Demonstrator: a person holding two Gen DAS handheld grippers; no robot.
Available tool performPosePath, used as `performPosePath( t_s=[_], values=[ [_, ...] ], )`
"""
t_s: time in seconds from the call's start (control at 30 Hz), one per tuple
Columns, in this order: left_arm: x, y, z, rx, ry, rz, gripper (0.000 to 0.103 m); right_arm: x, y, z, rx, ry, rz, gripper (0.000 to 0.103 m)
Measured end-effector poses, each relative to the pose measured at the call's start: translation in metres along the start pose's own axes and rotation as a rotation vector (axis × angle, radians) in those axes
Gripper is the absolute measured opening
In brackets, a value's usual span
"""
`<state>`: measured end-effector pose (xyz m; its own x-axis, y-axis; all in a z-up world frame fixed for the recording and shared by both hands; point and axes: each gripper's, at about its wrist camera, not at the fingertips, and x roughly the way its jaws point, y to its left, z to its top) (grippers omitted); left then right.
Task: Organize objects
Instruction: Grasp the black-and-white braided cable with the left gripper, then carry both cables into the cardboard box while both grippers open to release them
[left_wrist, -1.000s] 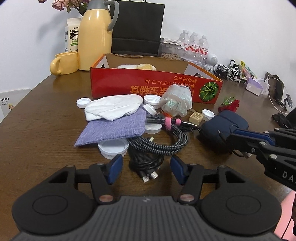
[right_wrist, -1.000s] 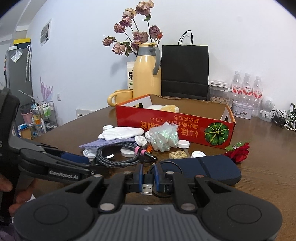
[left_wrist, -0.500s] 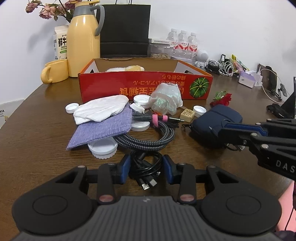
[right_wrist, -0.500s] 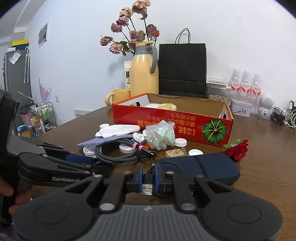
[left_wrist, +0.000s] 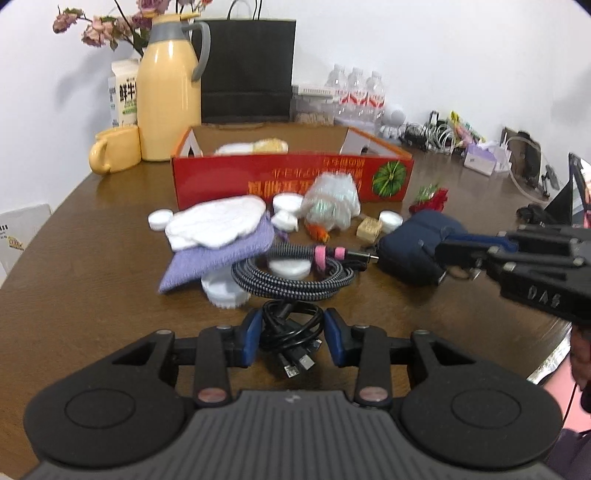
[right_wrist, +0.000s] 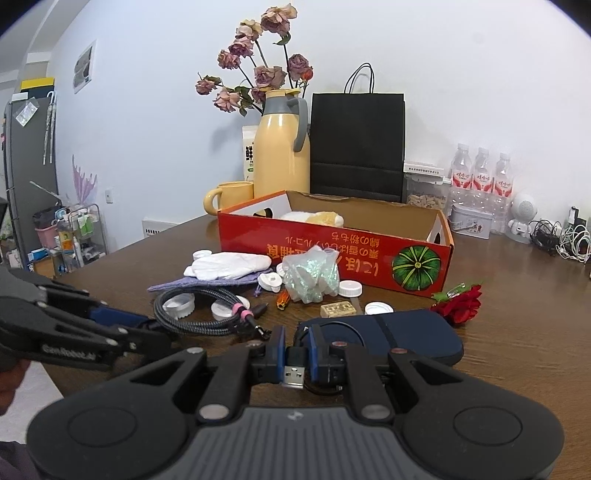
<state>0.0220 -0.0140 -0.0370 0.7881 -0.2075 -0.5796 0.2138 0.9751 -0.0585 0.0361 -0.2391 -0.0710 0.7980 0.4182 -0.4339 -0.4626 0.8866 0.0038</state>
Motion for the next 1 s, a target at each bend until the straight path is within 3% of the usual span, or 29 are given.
performPosePath(
  t_s=[0.63, 1.0],
  values=[
    [-0.018, -0.022, 0.056, 0.043, -0.143, -0.067, 0.036, -0.002, -0.002, 0.026, -0.027, -0.074, -0.019, 0.012],
    [0.029, -0.019, 0.065, 0.012, -0.065, -0.068, 0.034, 0.012, -0.012, 0.032, -0.01, -0.074, -0.03, 0.012]
  ],
)
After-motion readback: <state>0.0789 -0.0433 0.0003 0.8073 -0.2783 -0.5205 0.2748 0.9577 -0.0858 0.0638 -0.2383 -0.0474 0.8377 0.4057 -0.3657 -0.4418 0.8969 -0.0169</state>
